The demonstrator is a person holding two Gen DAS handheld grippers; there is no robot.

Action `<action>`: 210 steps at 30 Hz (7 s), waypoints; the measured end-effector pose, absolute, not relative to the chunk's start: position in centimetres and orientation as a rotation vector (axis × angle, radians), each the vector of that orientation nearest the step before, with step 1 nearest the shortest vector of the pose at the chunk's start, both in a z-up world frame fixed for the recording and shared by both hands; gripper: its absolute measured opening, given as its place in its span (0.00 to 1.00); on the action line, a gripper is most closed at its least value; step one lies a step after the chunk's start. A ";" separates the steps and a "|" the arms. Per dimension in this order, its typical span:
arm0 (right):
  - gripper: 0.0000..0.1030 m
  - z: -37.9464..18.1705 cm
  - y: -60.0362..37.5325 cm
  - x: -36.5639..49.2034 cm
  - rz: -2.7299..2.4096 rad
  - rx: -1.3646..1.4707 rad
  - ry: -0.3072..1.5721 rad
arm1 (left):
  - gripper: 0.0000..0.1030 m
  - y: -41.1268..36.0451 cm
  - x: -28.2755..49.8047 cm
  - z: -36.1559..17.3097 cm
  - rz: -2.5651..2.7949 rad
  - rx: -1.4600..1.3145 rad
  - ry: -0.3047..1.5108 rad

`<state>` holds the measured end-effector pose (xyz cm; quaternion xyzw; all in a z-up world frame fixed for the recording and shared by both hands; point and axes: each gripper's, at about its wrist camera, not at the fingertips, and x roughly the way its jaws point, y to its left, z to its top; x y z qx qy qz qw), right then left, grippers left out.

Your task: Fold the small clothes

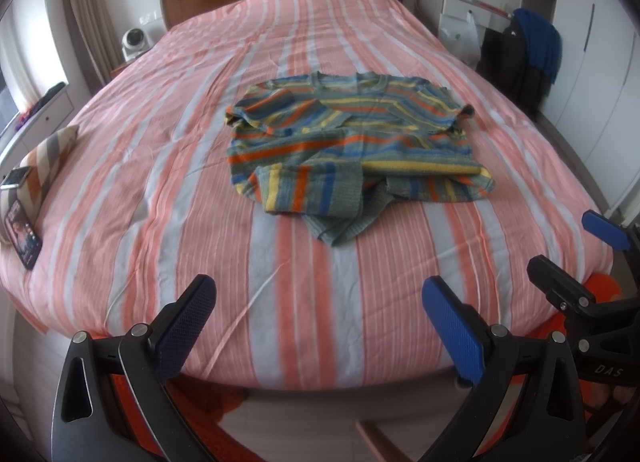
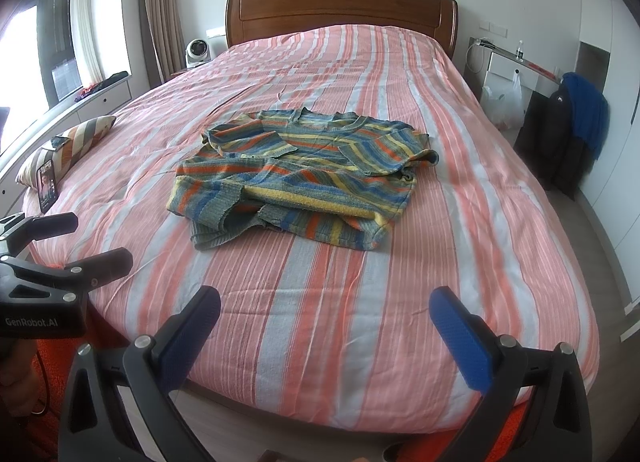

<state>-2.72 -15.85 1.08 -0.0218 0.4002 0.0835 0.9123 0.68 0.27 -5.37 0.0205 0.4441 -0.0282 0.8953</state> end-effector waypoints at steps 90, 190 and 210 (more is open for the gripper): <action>0.58 -9.0 -26.1 2.6 0.602 0.465 1.128 | 0.85 11.1 1.6 -12.0 -0.281 -0.370 1.094; 0.52 -10.2 -14.7 27.9 0.469 -0.496 1.046 | 0.47 11.9 1.3 -12.0 0.157 -0.207 0.970; 0.03 -5.9 -46.7 27.9 -0.296 -0.188 1.059 | 0.47 13.2 0.1 -14.0 0.229 -0.225 1.002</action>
